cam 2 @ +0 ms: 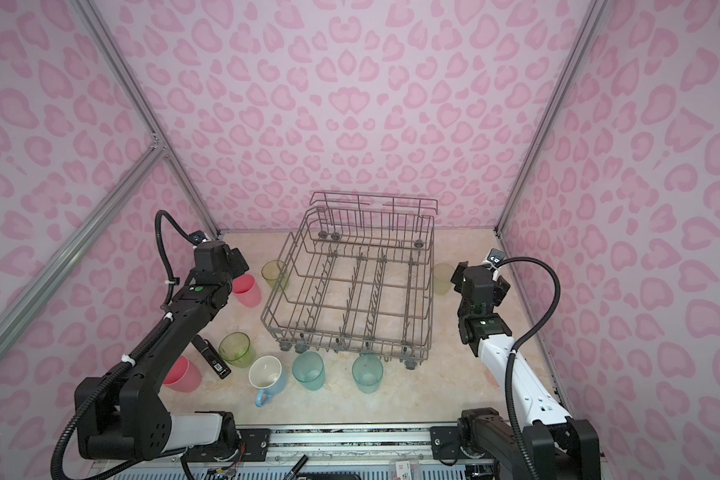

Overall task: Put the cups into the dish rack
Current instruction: 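Lower left gripper to the green cup while right arm rises toward rack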

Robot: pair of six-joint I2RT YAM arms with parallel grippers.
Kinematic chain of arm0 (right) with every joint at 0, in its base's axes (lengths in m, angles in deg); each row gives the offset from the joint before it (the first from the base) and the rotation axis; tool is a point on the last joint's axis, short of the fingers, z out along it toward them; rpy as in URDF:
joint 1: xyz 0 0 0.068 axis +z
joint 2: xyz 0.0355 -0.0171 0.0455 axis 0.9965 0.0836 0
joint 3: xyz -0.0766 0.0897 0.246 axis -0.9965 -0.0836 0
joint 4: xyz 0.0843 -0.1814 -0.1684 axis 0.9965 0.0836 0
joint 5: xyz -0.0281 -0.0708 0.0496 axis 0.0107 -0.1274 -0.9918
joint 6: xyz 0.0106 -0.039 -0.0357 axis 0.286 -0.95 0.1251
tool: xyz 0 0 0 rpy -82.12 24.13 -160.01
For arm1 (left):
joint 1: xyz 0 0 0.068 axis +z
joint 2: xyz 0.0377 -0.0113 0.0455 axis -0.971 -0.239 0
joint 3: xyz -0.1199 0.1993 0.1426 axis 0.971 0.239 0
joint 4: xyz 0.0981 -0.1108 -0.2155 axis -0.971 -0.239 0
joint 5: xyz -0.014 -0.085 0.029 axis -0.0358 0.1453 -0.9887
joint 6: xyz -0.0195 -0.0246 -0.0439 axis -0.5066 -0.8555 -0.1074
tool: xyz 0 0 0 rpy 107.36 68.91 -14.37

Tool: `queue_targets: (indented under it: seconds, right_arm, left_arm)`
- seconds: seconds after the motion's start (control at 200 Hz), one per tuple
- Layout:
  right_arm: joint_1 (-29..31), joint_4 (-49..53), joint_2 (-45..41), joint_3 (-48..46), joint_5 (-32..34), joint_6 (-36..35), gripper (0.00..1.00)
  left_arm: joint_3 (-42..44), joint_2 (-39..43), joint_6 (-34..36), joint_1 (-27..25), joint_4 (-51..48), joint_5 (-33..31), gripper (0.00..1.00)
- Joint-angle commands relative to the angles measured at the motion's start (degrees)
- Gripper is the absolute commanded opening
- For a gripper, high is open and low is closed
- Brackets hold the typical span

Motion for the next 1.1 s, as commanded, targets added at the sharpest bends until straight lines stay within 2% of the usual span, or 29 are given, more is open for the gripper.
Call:
queue_targets:
  seconds: [0.0,0.17,0.295,0.47,0.605,0.775,1.095]
  right_arm:
    - [0.59,11.71,-1.08,3.36,-2.63,2.88,0.92]
    - [3.16,18.88,-0.45,9.49,-6.92,2.21,0.88]
    - [6.21,23.62,0.24,12.75,-7.3,1.72,0.85]
    - [9.63,25.06,0.4,14.0,-10.78,1.76,0.83]
    - [12.78,26.14,1.61,14.73,-10.18,1.51,0.83]
    - [16.23,28.57,3.28,17.4,-10.67,1.13,0.81]
    - [22.11,28.24,0.46,17.53,-11.24,2.18,0.81]
  left_arm:
    - [-5.96,-2.54,-1.03,0.02,-12.16,4.0,0.83]
    - [-14.05,-6.98,-0.94,-0.11,-20.42,8.86,0.75]
    - [-17.18,-8.59,-0.95,-0.44,-23.83,12.38,0.71]
    - [-20.63,-11.8,1.82,-0.55,-26.27,13.56,0.67]
    - [-22.96,-14.86,3.73,-0.58,-26.73,14.46,0.66]
    - [-26.69,-19.71,5.92,-0.65,-27.77,15.73,0.6]
    - [-31.98,-28.38,9.03,-1.26,-28.93,16.99,0.56]
